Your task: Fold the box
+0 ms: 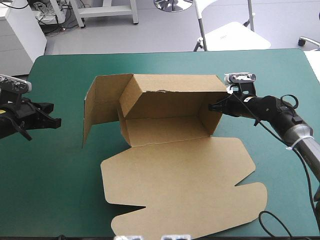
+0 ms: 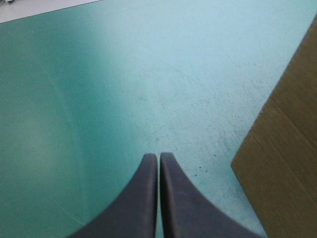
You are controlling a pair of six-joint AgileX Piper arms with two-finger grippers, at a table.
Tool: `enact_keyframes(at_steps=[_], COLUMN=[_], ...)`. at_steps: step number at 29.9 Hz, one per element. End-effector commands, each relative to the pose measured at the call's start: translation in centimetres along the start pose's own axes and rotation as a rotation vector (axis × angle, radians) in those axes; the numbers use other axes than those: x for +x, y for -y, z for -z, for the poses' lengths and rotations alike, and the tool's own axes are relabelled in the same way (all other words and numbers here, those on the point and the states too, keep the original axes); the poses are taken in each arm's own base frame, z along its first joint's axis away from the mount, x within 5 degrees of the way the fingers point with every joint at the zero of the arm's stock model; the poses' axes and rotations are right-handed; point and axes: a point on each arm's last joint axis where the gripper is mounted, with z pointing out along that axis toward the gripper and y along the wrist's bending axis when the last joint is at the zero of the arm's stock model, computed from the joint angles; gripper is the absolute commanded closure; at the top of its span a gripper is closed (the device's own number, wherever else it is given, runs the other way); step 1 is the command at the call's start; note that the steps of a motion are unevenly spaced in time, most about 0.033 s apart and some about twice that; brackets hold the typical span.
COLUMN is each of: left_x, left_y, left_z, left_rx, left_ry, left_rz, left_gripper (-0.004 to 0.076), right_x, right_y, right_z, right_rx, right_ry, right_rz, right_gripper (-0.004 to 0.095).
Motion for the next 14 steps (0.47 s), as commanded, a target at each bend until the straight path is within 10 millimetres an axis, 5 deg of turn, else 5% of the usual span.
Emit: enact_keyframes(at_steps=[1, 14], left_x=[-1.0, -1.4], left_y=[-0.5, -0.6], left_z=[-0.1, -0.3], left_rx=[-0.013, -0.008], left_ry=[0.069, 0.105], left_rz=[0.03, 0.017], left_gripper=[0.0723, 0.0724], right_x=[-0.2, -2.7], right_y=[0.2, -0.5], right_z=[0.9, 4.8], right_rx=[0.012, 0.05], right_ry=[-0.02, -0.277], right_rz=[0.043, 0.114], right_gripper=[0.0925, 0.0925])
